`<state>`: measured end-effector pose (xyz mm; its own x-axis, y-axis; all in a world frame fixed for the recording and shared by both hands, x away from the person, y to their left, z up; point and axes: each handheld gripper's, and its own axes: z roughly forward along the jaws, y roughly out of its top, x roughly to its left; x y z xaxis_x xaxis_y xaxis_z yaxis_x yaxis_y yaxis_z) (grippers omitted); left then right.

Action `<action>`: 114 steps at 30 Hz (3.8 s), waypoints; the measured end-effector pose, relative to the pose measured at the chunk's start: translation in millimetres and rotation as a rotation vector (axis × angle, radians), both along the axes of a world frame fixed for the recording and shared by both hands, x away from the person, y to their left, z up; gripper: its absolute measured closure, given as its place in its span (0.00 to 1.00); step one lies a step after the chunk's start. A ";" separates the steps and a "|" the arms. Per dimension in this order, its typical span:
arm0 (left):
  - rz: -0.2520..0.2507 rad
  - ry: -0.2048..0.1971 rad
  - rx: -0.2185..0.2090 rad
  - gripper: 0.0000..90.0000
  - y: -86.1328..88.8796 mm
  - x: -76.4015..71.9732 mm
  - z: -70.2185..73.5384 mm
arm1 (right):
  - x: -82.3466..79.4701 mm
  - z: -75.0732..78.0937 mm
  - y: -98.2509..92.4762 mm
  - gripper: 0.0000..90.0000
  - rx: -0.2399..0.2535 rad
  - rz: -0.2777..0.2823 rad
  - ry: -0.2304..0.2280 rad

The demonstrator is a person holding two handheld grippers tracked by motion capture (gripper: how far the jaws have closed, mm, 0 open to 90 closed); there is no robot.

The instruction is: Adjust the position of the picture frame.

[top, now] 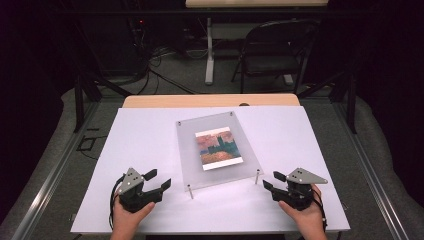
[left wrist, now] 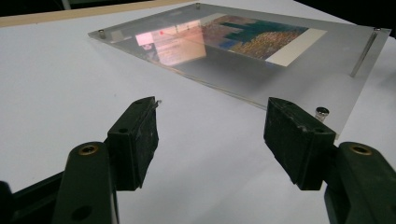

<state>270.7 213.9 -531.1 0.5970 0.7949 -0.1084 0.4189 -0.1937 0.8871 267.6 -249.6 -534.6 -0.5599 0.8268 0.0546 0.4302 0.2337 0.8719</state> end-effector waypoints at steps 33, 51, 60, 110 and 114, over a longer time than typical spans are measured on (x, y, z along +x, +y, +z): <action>-0.086 0.074 -0.020 0.46 -22.6 -18.7 -1.0 | 1.1 -2.0 -1.0 0.62 0.015 -0.007 0.032; -0.182 0.156 0.029 0.55 -43.7 -19.1 -11.2 | 3.1 -4.5 2.0 0.60 0.014 0.013 0.051; -0.196 0.192 0.074 0.65 -62.2 -16.2 -21.2 | 3.3 -4.1 2.4 0.60 0.013 0.014 0.051; -0.116 0.176 0.024 0.95 -69.1 -9.7 -25.8 | 40.1 -22.0 39.8 0.90 -0.049 0.039 0.153; -0.116 0.176 0.024 0.95 -69.0 -9.6 -25.6 | 41.4 -23.0 35.5 0.94 -0.017 0.039 0.163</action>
